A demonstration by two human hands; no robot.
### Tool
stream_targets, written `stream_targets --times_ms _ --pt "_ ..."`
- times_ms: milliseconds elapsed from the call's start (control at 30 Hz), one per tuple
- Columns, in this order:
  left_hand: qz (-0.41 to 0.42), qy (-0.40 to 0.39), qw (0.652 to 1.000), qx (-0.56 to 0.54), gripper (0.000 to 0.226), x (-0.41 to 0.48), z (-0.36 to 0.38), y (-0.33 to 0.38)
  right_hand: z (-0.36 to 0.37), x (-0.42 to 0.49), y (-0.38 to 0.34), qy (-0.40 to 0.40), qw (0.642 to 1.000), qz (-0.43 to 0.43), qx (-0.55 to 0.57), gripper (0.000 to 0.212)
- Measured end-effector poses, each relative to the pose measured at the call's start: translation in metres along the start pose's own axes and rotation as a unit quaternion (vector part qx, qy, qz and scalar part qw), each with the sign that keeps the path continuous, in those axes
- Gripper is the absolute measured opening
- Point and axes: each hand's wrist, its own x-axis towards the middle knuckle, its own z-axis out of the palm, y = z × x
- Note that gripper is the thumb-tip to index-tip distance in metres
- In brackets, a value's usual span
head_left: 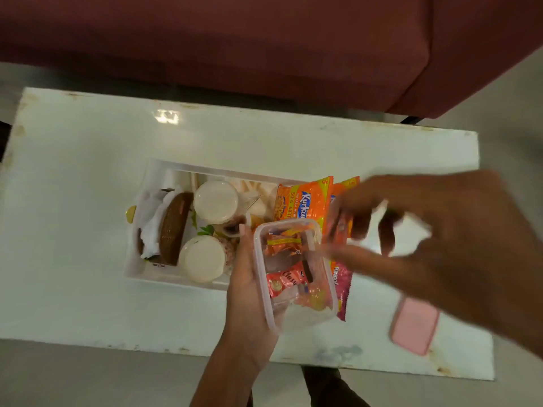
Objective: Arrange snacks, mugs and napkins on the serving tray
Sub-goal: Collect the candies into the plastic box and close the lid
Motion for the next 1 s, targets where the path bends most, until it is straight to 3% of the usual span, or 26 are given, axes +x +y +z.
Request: stream_targets --times_ms 233,400,533,667,767,833,900,1000 --pt "-0.014 -0.042 0.992 0.118 0.063 -0.016 0.004 0.015 0.052 -0.03 -0.028 -0.137 0.963 -0.106 -0.206 0.033" --pt "-0.055 -0.043 0.993 0.093 0.062 -0.019 0.004 0.015 0.061 -0.037 -0.023 -0.147 0.965 -0.114 -0.186 0.034" --pt "-0.069 -0.062 0.991 0.092 0.061 -0.016 0.003 0.006 0.057 -0.049 -0.021 -0.141 0.977 -0.061 -0.145 0.032" --pt "-0.055 -0.079 0.992 0.082 0.055 -0.007 0.008 -0.008 0.036 -0.077 -0.01 -0.049 0.997 0.049 -0.042 0.017" --pt "-0.088 -0.1 0.99 0.04 0.056 0.0 0.012 -0.02 0.016 -0.113 0.008 0.092 0.977 0.193 0.014 0.005" --pt "-0.095 -0.11 0.989 0.027 0.056 0.002 0.017 -0.029 0.018 -0.144 0.03 0.183 0.936 0.3 0.018 0.007" --pt "-0.094 -0.126 0.987 0.02 0.061 0.003 0.025 -0.04 0.034 -0.179 0.06 0.251 0.872 0.42 0.029 0.009" --pt "-0.095 -0.136 0.986 0.025 0.068 0.005 0.039 -0.057 0.078 -0.226 0.105 0.26 0.794 0.547 0.056 0.014"
